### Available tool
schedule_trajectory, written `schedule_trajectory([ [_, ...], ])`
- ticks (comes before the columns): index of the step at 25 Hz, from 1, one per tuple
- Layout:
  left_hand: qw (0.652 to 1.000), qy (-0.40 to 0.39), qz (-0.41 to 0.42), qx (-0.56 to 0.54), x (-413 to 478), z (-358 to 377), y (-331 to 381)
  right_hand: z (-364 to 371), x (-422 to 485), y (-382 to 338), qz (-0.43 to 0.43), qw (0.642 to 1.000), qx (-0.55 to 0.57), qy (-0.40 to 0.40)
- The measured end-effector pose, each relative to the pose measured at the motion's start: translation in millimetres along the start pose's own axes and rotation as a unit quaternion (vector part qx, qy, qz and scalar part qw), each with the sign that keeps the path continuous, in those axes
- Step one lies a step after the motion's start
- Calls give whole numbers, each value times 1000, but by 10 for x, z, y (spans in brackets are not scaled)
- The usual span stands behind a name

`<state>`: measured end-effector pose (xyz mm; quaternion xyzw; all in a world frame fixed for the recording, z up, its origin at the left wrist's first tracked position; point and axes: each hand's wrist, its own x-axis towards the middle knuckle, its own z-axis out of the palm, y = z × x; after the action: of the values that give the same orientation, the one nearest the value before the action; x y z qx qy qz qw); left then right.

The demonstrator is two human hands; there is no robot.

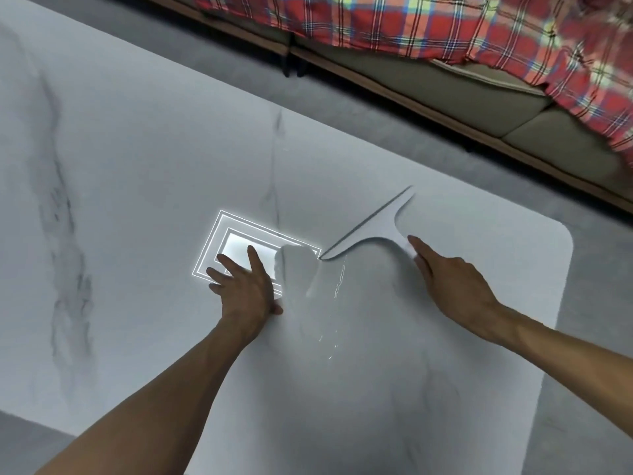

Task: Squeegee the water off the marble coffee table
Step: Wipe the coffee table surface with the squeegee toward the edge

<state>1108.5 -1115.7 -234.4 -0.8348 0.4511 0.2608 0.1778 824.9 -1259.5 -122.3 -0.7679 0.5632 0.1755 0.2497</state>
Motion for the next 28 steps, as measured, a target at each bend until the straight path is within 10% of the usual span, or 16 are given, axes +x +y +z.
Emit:
schedule_trajectory([
  [13, 1000, 3, 5, -13, 84, 101, -52, -538, 2124, -2127, -187, 982, 0, 27],
  [28, 996, -38, -18, -82, -18, -67, 17, -77, -341, 405, 16, 1000, 12, 8],
])
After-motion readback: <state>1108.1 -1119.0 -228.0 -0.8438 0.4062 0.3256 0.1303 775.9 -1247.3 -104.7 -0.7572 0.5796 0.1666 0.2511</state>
